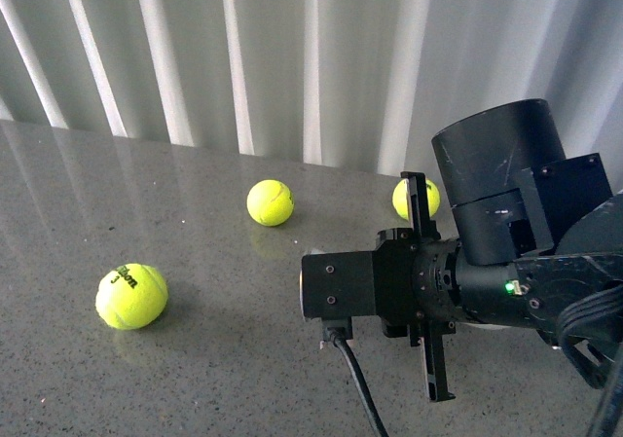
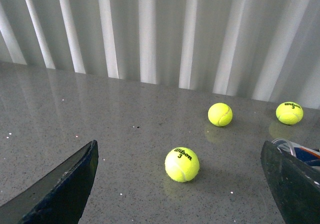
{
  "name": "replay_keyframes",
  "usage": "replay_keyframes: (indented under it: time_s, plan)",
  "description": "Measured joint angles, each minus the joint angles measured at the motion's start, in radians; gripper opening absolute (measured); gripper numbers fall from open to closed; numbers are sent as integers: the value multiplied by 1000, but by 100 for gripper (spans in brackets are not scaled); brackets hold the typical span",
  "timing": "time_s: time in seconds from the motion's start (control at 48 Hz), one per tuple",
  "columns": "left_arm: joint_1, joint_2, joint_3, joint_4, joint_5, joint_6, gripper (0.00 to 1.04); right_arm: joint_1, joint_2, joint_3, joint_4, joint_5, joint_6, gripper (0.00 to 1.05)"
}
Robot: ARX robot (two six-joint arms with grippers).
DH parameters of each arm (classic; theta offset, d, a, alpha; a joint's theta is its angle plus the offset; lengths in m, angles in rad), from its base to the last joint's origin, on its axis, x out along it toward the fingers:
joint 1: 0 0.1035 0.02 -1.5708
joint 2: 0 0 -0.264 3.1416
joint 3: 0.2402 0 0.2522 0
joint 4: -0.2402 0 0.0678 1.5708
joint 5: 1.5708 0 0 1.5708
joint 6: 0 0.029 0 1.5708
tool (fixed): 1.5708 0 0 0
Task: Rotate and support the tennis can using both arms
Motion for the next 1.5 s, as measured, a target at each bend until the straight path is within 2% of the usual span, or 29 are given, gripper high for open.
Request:
replay_keyframes:
  time_s: [0.334,0.73,1.043,1.168,1.251,1.502]
  plan:
    - [0,0,0,0,0,0,98,0,86,32,34,21,30,8]
    - [0,0,0,0,0,0,98,41,74,-1,26,47,157,7]
    - [0,0,0,0,0,0,98,44,36,-20,-83,37,195,64]
    - [0,0,0,0,0,0,98,44,34,-24,-95,38,197,80]
    - [0,0,0,0,0,0,98,43,30,-27,-116,40,198,98]
    - [0,0,0,0,0,0,98,47,-56,-24,-211,38,238,98]
